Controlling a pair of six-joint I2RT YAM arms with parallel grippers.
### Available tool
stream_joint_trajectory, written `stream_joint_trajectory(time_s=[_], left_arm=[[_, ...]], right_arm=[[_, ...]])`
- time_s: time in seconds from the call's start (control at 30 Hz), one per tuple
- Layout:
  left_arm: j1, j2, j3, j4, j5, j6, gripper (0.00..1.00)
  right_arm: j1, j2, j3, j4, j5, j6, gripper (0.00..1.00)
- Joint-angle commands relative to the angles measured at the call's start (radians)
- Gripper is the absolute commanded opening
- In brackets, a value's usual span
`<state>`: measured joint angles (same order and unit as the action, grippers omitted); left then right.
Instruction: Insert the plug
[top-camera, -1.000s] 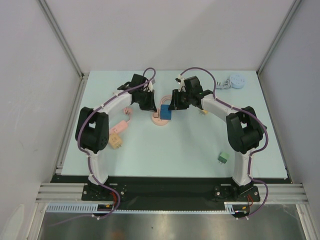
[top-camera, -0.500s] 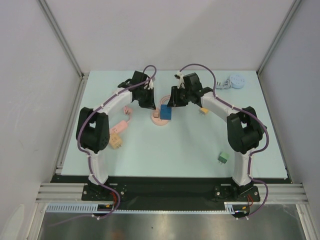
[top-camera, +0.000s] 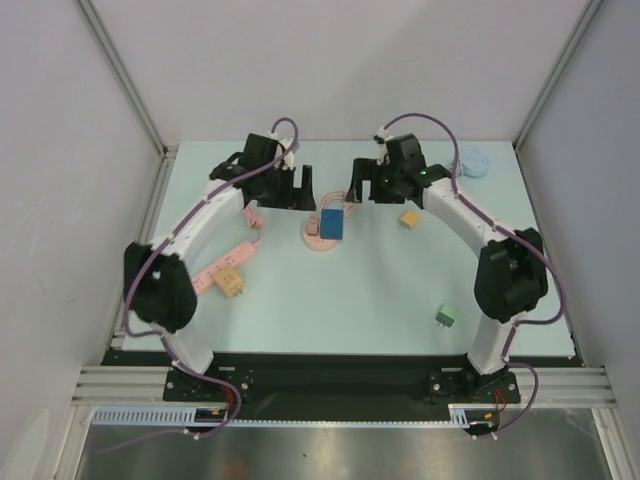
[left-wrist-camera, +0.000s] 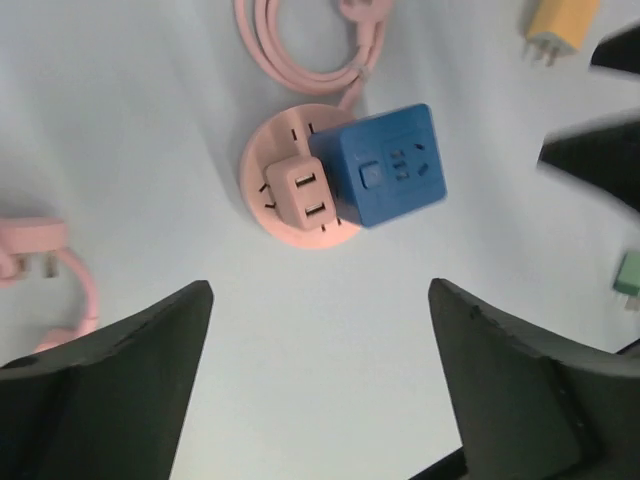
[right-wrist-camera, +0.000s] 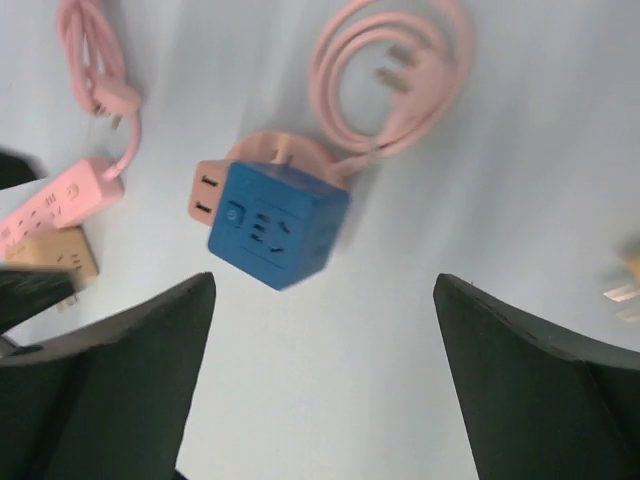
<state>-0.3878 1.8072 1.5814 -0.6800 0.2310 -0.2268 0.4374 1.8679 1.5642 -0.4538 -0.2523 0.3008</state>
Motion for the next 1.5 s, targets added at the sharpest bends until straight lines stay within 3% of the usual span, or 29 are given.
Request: stream_joint_trajectory(time_s=[0.0,0.03,0.17,0.27,0.33,0.5,0.57,0.73,0.93,1.07,1.17,1.2,1.3,1.47], left_arm=[[-0.014,-0.282,-0.052,0.026,-0.001,0.041,1.0],[-0.017,-0.314,-0.099,0.039,0.008,0.046,1.0],[-0.045,-0.457,-0.224,0.072,0.021,0.066,1.0],[-0.045,-0.557,-0.352,0.158,0.025,0.043,1.0],[-0.043,-0.589,-0.421,0.203,0.065,0.052,1.0],[-0.042,-0.614,-0.481,0.207,0.091,0.063,1.0],[-0.042,-0.615,-0.509,0.218,0.077,0.072,1.0],[-0.042,-0.621,-0.508,0.218,0.102,0.083,1.0],[-0.04,-0.611,-0.511,0.226,0.12,0.09,1.0],[-0.028,-0.597,-0.508,0.234,0.143,0.092,1.0],[-0.01,-0.589,-0.509,0.234,0.154,0.089,1.0],[-0.002,-0.591,-0.509,0.234,0.157,0.087,1.0],[0.0,-0.592,-0.512,0.238,0.166,0.086,1.0],[0.0,-0.605,-0.52,0.243,0.169,0.084,1.0]], right_arm=[[-0.061,-0.179,-0.021,-0.072,0.2,0.035,1.0],[-0.077,-0.191,-0.024,-0.098,0.314,0.078,1.0],[-0.185,-0.188,-0.007,-0.134,0.54,0.155,1.0],[-0.304,-0.125,0.045,-0.116,0.468,0.191,1.0],[-0.379,-0.064,0.065,-0.08,0.444,0.243,0.94],[-0.512,0.103,0.098,0.183,0.216,0.403,0.66],[-0.552,0.215,0.135,0.263,0.145,0.416,0.62],[-0.597,0.401,0.288,0.32,0.107,0.419,0.62],[-0.615,0.508,0.301,0.596,0.001,0.367,0.61],[-0.615,0.583,0.382,0.561,0.002,0.33,0.56],[-0.615,0.611,0.41,0.543,0.005,0.299,0.4],[-0.615,0.611,0.408,0.544,-0.002,0.297,0.22],[-0.614,0.58,0.386,0.556,-0.042,0.296,0.01],[-0.591,0.403,0.265,0.607,-0.12,0.285,0.0]])
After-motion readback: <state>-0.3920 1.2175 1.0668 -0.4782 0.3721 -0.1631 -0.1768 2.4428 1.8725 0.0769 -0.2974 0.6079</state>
